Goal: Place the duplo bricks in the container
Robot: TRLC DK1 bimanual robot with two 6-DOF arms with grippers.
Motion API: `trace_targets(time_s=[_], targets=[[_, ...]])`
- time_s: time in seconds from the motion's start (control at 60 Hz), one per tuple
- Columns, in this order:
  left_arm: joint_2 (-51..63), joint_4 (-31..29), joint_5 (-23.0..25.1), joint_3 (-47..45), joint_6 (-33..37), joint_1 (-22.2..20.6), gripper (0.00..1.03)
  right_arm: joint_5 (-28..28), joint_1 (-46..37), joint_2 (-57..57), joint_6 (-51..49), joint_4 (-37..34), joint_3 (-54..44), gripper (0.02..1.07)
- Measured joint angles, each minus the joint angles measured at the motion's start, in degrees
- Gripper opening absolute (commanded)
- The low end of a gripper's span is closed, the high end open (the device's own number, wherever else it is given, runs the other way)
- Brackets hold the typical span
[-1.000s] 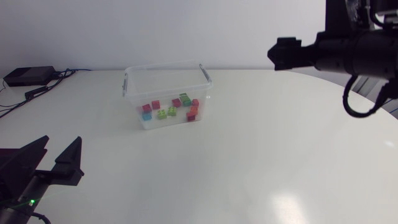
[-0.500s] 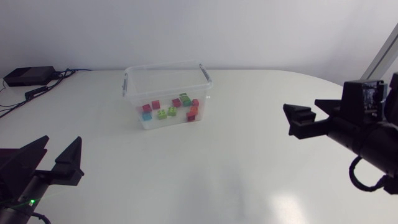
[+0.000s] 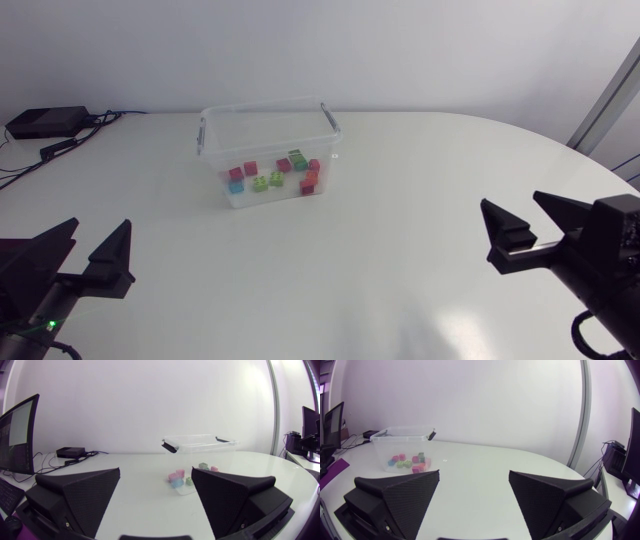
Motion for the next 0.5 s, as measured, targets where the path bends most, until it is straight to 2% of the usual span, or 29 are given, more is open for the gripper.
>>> trace_targets(time_s=[0.5], targets=[[0.0,0.0,-0.5,0.0,0.0,-0.1,1.00,-3.9,-9.8,-15.0,0.0,1.4,-10.4,1.02]])
